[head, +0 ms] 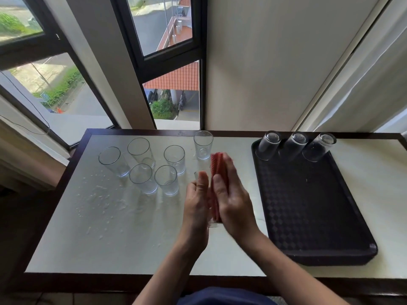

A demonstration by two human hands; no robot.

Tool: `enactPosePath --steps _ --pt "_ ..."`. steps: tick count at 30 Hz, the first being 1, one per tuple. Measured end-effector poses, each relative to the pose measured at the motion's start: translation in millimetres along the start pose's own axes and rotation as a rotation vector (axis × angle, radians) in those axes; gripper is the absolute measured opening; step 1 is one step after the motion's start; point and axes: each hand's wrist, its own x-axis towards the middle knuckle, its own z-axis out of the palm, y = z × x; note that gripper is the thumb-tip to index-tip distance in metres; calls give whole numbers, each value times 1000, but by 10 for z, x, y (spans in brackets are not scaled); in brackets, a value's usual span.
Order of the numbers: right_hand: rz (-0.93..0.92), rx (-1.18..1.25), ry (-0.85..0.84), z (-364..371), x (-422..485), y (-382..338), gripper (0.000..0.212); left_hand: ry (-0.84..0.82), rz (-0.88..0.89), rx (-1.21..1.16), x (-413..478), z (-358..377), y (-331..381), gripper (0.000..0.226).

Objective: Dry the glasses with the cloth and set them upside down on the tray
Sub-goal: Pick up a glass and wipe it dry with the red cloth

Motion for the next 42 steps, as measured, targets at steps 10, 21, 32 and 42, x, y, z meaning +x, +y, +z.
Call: enactPosePath --steps 10,21,32,42 --pt "-12 47 -27 81 -317 -26 60 115 -41 -44 -6 -26 62 99" --pt "224 90 -39 46 -99 6 52 50 -109 3 -81 -6 18 62" --pt "406 64 -134 80 -31 135 61 208 -226 38 -42 -71 -55 45" --pt "174 14 -112 66 -336 42 61 -2 -147 -77 -121 -62 36 48"
